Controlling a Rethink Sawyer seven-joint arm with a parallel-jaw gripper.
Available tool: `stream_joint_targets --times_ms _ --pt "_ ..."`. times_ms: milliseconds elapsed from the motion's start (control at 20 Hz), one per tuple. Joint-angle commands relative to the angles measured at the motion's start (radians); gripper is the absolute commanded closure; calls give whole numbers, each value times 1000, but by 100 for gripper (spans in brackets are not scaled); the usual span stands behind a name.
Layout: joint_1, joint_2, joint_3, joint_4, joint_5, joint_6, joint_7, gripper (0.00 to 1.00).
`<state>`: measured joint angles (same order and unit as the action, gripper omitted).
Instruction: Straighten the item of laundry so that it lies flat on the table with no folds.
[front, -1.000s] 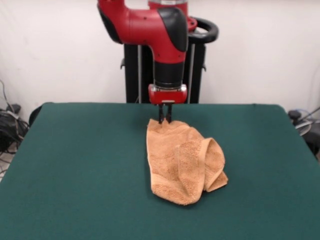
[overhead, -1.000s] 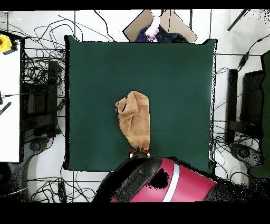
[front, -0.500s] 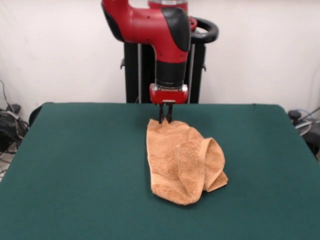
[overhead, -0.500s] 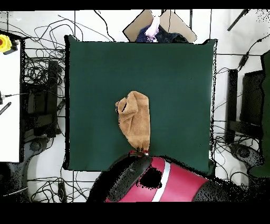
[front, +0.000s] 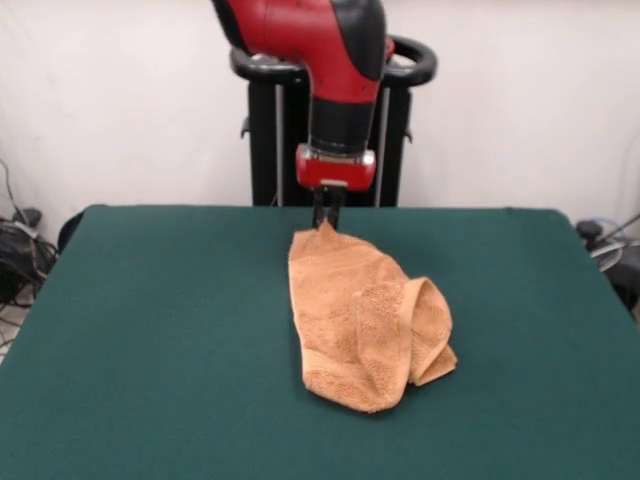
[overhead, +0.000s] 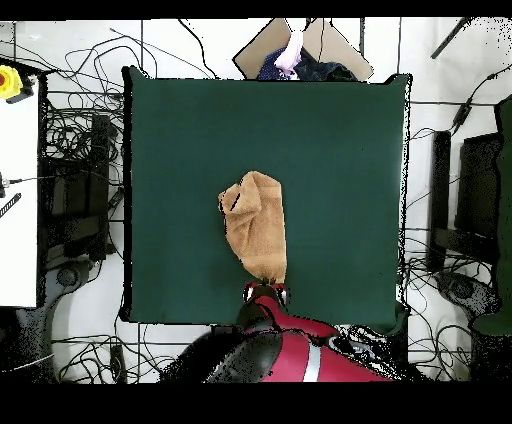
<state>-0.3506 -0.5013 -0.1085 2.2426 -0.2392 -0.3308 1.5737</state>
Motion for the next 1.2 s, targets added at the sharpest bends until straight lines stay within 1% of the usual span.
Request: stream_joint_targets --times_ms 50,250,600,850,1000,1100,1200 --pt "37 -290 49 3 131 305 186 100" --pt "54 -333 37 -8 138 371 181 100" --pt "73 -365 25 2 140 403 198 100" --pt "104 -445 1 11 155 488 191 100" --pt "109 -486 5 7 163 538 182 100" --pt "123 -500 -9 -16 155 543 169 100" --pt "164 -507 -50 -54 145 557 164 100"
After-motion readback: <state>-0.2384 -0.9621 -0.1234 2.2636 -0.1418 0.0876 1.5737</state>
